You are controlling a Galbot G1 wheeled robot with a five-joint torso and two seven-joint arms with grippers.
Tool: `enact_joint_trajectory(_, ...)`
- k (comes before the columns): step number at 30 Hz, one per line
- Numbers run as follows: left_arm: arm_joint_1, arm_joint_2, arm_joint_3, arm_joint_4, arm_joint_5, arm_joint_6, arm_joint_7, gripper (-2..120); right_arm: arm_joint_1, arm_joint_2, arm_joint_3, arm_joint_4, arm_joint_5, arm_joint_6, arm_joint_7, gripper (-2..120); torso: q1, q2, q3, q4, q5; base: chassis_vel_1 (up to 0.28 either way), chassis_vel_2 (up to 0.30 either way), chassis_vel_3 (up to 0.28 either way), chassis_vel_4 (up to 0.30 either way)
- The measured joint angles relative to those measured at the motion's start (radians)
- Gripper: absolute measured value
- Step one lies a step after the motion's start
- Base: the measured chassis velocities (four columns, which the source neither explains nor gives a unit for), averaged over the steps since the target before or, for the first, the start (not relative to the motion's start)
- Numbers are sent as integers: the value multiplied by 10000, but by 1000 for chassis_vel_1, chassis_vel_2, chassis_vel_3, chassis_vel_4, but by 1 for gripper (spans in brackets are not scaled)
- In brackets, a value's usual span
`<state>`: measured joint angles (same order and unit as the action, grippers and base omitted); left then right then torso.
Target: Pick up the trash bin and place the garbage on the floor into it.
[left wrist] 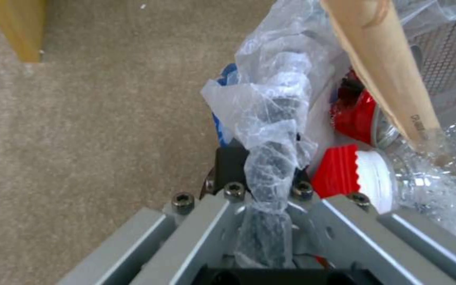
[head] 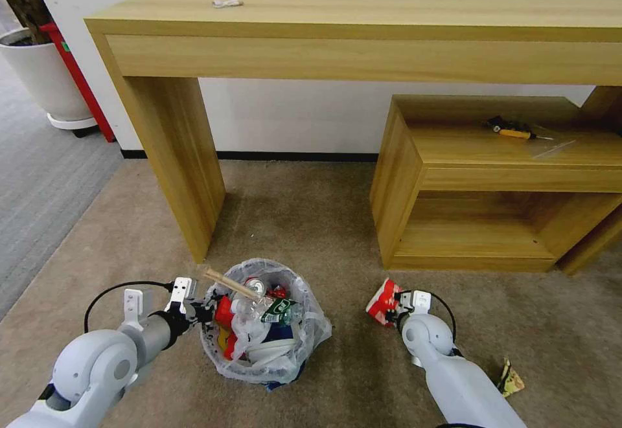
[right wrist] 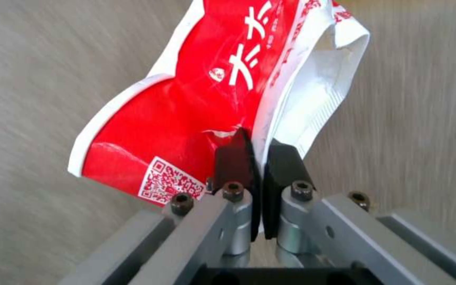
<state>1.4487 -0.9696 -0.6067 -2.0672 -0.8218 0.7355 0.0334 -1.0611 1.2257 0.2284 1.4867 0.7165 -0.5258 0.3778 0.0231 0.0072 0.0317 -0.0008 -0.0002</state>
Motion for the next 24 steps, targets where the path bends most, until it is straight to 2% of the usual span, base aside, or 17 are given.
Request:
enact_joint_trajectory(2, 48, 2, -71, 0, 134, 0, -19, 0, -175, -470, 54, 1301, -227, 358, -550, 0, 0, 0, 0, 2, 1, 0, 0, 0, 0)
enact_joint_trajectory(3, 48, 2, -71, 0, 134, 0, -19, 0, -175, -470, 54, 1301, -227, 358, -550, 0, 0, 0, 0, 2, 1, 0, 0, 0, 0)
enact_joint_trajectory(5, 7, 10, -79, 23, 356, 0, -32, 0, -278, -1135, 125, 2569, -230, 488, -1043, 0, 0, 0, 0, 1, 1, 0, 0, 0, 0)
enact_joint_trajectory(6, 7, 10, -79, 23, 356, 0, -32, 0, -278, -1135, 125, 2569, -230, 488, -1043, 0, 0, 0, 0, 1, 1, 0, 0, 0, 0)
enact_joint_trajectory(9, -188, 30, 41, 120, 401, 0, -210, 0, -263, -2216, 304, 4110, -316, 785, -2430, 0, 0, 0, -1, -2, -2, 0, 0, 0, 0)
enact_joint_trajectory(10, -188, 30, 41, 120, 401, 0, -210, 0, -263, -2216, 304, 4110, -316, 785, -2430, 0, 0, 0, -1, -2, -2, 0, 0, 0, 0)
enact_joint_trajectory(14, -785, 101, 503, 456, 289, 0, -585, 0, 372, -3370, 180, 5204, -452, 1163, -4864, 0, 0, 0, 0, 3, 1, 0, 0, 0, 0)
enact_joint_trajectory(15, -785, 101, 503, 456, 289, 0, -585, 0, 372, -3370, 180, 5204, -452, 1163, -4864, 0, 0, 0, 0, 3, 1, 0, 0, 0, 0)
enact_joint_trajectory(17, -1306, 135, 896, 708, 189, 0, -707, 0, 940, -3826, -57, 5501, -245, 1137, -5884, 0, 0, 1, 0, 2, 0, 0, 0, 0, 0)
enact_joint_trajectory(22, -2284, 224, 1602, 1135, -14, 0, -828, 0, 1899, -4225, -768, 5823, 28, 787, -6714, 0, 0, 0, 0, -2, 0, 0, 0, 0, 0)
enact_joint_trajectory(24, -3073, 280, 2265, 1425, -370, -3, -1090, 0, 2777, -4327, -1630, 5932, 125, 406, -6791, 0, 1, -1, 2, 1, 1, 0, 0, 0, 0)
